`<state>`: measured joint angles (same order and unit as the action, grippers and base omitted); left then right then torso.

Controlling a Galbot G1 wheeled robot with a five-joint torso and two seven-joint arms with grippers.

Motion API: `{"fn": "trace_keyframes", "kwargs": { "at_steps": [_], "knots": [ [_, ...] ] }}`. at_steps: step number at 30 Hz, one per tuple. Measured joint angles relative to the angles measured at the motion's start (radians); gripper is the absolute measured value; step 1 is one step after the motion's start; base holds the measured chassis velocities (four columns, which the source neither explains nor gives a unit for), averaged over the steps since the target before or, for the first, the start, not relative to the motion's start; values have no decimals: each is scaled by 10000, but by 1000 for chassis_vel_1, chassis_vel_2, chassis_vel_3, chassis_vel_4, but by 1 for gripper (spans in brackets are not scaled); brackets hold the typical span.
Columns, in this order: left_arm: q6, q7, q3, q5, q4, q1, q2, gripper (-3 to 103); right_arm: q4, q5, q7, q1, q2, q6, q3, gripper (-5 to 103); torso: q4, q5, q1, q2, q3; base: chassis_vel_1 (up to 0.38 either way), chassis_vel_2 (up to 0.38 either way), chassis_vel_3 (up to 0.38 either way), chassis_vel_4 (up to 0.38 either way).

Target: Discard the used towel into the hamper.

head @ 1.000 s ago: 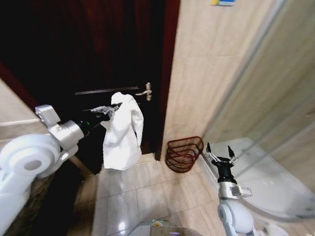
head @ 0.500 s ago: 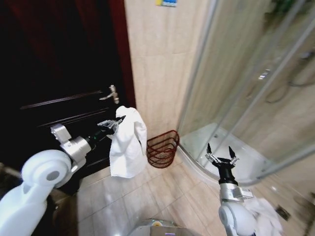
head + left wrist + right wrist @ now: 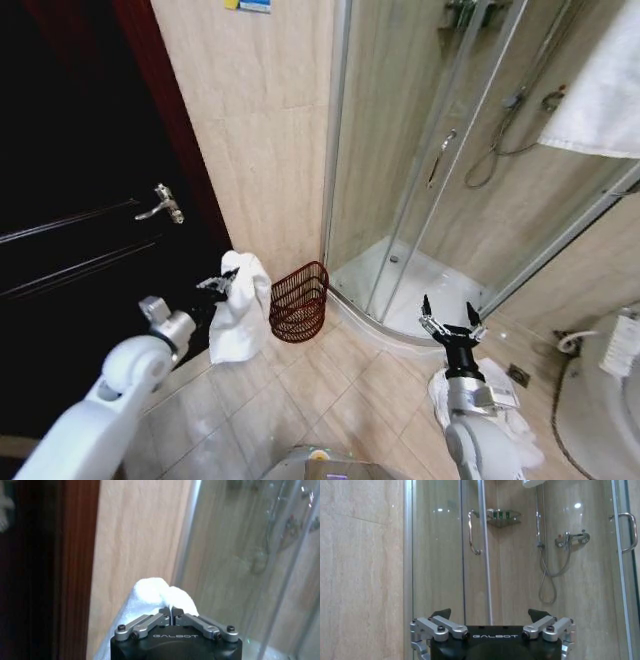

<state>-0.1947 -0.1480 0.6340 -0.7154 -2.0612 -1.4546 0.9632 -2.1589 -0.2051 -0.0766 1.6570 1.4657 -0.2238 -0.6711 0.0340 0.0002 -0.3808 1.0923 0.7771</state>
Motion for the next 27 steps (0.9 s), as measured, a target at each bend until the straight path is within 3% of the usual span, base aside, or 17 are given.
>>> {"fn": "trace_keyframes", "kwargs": {
  "at_steps": [1, 6, 8, 14, 18, 27],
  "knots": [
    [232, -67, -329, 372, 210, -5, 199, 1, 20, -58, -38, -19, -11, -115, -13, 100, -1, -2, 0, 0, 0, 0, 0, 0, 0],
    [898, -171, -1124, 681, 980, 137, 774, 1, 101, -149, -240, -149, -52, -440, -56, 100, -7, 3, 0, 0, 0, 0, 0, 0, 0],
    [1507, -261, -1528, 937, 1599, 218, 1248, 1, 105, -185, -295, -114, -81, -475, -148, 100, -7, -2, 0, -1, 1, 0, 0, 0, 0],
    [2181, -195, -1813, 1326, 1961, 210, 1720, 1, 124, -12, -253, 114, -81, -597, -264, 100, -7, 1, 0, 0, 0, 0, 0, 0, 0],
    [2772, 245, -2013, 1768, 2374, 291, 2117, 1, 3, 260, -246, 480, 99, -760, -292, 100, -6, 0, 0, 0, 0, 0, 0, 0, 0],
    [3374, 914, -2243, 2514, 2449, 625, 2544, 1, -182, 276, -305, 1076, 457, -1012, -367, 100, -6, 1, 0, 0, 0, 0, 0, 0, 0]
  ]
}}
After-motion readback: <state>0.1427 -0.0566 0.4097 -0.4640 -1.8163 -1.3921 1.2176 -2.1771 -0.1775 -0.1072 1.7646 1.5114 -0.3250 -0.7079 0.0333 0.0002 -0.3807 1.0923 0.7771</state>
